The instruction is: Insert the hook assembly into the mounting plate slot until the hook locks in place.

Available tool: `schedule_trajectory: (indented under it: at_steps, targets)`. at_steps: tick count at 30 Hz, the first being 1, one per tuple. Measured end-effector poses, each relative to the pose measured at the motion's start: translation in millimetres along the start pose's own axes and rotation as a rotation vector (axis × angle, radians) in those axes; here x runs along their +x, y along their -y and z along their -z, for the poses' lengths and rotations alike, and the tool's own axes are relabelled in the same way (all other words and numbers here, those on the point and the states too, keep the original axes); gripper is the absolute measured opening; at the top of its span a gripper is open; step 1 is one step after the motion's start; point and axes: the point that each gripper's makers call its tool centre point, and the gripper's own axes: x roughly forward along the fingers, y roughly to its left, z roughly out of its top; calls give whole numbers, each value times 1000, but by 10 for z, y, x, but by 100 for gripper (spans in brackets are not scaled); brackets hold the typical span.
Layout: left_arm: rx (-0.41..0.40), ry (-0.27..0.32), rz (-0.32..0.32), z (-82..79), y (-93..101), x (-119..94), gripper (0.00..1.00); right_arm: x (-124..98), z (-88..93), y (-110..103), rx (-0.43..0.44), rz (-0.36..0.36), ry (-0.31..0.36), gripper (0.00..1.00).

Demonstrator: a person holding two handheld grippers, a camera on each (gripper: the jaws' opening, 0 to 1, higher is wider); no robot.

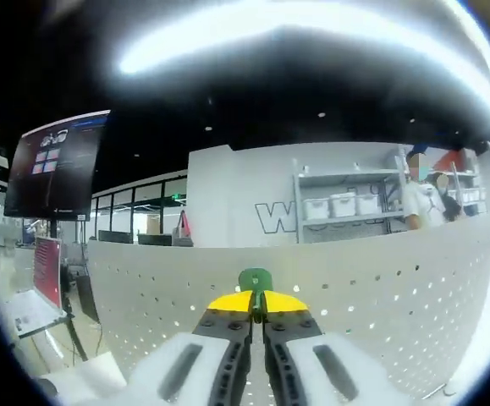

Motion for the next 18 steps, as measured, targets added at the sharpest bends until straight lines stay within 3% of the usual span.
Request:
schedule_trajectory:
  at_steps: [6, 8, 18]
  targets:
    - [2, -7, 13, 39, -2, 23, 97, 40, 109, 28, 2, 23, -25, 0]
    - [-4, -15, 5, 62, -32, 29, 97, 46, 107, 51, 48, 38, -21, 0]
    - [-11, -32, -19, 140, -108, 27, 97, 104, 146, 72, 65, 55, -29, 0]
